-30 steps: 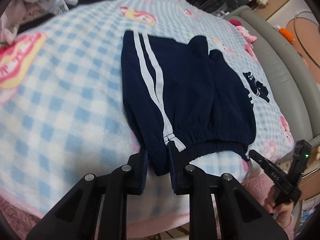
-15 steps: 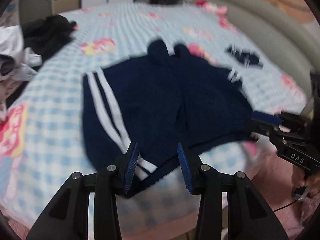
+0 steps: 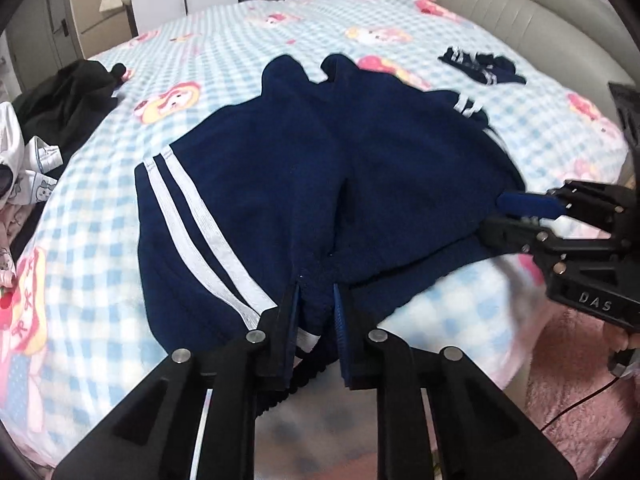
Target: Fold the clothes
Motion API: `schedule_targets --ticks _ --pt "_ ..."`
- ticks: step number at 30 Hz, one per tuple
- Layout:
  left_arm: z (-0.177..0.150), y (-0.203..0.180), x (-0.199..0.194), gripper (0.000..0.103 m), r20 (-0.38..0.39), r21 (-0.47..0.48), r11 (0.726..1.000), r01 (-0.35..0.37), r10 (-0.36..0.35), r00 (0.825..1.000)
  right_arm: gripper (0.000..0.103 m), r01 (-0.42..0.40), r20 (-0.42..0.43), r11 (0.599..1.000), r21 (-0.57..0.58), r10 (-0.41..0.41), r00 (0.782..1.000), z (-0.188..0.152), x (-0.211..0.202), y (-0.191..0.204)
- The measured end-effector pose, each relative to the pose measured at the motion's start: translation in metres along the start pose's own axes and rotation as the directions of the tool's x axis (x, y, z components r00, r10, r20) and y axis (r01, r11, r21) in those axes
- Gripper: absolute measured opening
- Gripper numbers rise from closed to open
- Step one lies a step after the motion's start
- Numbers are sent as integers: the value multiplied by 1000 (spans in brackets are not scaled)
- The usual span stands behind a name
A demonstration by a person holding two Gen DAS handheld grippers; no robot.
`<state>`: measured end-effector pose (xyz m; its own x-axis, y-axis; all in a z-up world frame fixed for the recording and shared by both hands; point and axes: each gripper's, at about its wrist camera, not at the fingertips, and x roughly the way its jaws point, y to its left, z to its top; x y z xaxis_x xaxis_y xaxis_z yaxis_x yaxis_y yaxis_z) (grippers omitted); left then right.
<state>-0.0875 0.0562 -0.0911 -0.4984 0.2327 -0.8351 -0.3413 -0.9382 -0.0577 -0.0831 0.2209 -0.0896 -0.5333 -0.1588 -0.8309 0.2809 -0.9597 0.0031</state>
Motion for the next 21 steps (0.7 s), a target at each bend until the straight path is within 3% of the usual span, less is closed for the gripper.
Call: schedule_targets --ticks 5,7,10,13,16,18,21 --pt "-11 3 -8 16 -9 -33 997 69 -69 998 35 -33 -37 999 0 33 999 -12 1 -4" --pt "-16 3 -6 21 -25 -40 997 73 -74 997 23 -54 -49 998 31 56 997 -17 0 -10" --pt "-17 10 -6 34 -17 -86 993 83 -85 996 20 -97 -50 991 91 102 994 -21 -8 -20" --pt "-11 26 -16 35 54 -176 976 124 -116 992 20 -142 16 980 140 142 990 -16 -25 -27" --pt "-8 41 -16 36 77 -246 960 137 -122 990 29 -114 105 979 168 97 990 -7 -35 -31" --pt "-12 45 -8 36 46 -263 960 92 -83 996 29 -88 68 977 192 76 995 -5 -19 -36" --pt "-22 59 1 36 8 -315 945 84 -86 996 26 -61 -34 971 231 70 997 -14 7 -43"
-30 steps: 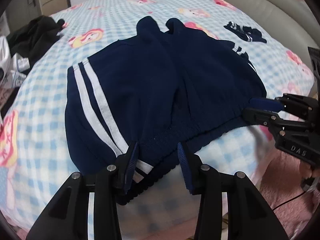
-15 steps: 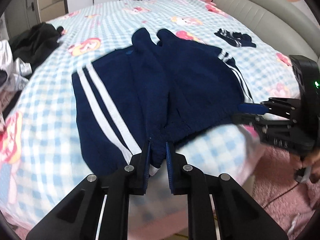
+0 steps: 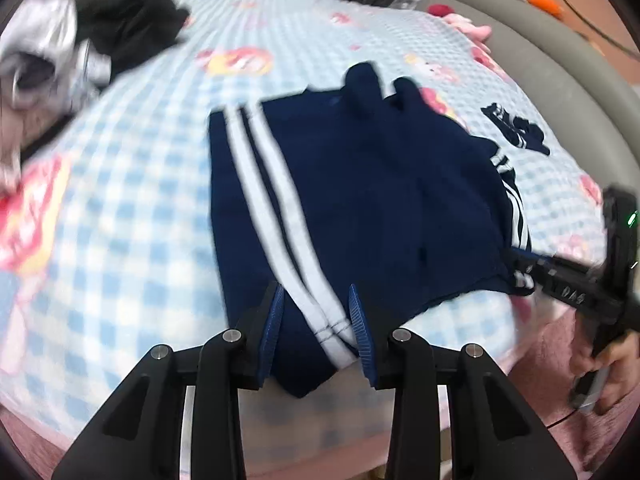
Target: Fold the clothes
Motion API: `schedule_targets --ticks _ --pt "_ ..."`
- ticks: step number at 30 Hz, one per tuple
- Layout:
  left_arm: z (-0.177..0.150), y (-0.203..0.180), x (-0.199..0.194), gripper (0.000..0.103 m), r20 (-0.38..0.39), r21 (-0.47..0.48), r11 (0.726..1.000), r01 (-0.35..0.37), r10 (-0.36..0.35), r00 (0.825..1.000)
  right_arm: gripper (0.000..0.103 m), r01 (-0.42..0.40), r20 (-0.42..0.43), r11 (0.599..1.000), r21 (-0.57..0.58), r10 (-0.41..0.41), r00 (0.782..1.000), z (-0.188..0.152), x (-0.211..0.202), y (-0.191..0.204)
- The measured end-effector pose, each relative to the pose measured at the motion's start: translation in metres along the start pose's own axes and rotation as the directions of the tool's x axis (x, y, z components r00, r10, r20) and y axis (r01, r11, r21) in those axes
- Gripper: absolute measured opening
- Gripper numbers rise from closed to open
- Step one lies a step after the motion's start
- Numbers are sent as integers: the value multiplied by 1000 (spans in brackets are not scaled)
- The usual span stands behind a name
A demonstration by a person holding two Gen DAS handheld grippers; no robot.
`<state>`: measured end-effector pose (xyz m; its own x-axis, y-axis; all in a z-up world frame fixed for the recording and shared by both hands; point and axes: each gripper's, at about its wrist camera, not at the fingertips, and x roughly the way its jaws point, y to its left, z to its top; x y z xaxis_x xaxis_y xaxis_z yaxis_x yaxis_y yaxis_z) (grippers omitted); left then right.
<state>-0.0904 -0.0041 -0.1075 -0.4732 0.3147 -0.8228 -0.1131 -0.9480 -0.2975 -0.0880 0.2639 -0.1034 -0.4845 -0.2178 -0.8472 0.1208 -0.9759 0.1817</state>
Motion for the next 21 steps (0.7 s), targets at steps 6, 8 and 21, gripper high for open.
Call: schedule_targets --ticks 6,8,21 --pt "-8 11 -3 36 -2 -29 1000 -10 10 1000 21 54 -22 998 -15 -55 998 -26 -5 -8" --pt "-7 8 -8 37 17 -41 999 -15 16 1000 21 71 -28 997 -12 -71 997 -28 -13 -9" --pt "17 -27 16 40 5 -21 998 -59 59 998 24 62 9 997 49 -62 998 -7 -16 -8"
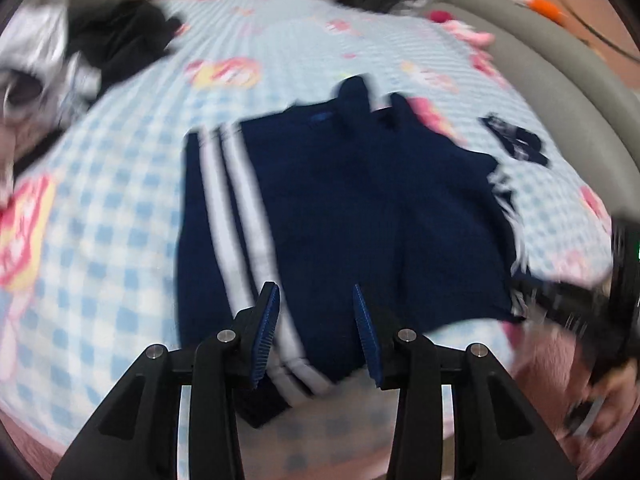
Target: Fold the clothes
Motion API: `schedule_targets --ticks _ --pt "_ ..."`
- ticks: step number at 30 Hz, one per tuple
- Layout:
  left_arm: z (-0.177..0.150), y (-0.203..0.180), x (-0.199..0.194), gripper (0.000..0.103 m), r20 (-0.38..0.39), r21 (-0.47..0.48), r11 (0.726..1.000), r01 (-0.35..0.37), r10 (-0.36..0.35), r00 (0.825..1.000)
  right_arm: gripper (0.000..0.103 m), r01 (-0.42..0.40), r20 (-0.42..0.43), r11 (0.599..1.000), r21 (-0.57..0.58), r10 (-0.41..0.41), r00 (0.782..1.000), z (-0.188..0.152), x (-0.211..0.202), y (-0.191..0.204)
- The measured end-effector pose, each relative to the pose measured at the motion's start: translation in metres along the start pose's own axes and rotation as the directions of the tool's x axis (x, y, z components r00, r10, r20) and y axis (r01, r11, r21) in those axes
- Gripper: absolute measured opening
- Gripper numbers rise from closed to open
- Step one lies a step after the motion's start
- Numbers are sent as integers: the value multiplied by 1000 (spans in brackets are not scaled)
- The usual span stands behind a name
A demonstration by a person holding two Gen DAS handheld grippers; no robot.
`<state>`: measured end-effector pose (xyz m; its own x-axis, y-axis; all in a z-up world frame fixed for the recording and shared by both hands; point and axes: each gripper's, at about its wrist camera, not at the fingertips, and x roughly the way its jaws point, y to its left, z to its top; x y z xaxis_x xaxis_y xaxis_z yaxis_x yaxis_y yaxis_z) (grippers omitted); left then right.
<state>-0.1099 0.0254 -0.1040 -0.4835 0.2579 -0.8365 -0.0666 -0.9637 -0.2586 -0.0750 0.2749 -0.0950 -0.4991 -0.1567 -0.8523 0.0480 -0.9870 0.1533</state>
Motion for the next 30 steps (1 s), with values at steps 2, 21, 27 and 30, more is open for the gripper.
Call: schedule_targets --ticks 2,21,27,30 --pt "-2 14 5 40 -36 -15 998 -63 62 997 23 8 -24 1000 5 -8 1000 -12 3 -2" --pt "101 89 54 21 33 -207 961 182 -179 983 28 -47 24 980 -192 53 998 139 16 74" --pt "84 30 25 20 35 40 955 295 -297 954 28 -91 -25 984 -155 89 996 154 61 89" --pt "68 23 31 20 -1 66 964 257 -258 966 29 -186 -41 966 -180 181 983 147 65 108"
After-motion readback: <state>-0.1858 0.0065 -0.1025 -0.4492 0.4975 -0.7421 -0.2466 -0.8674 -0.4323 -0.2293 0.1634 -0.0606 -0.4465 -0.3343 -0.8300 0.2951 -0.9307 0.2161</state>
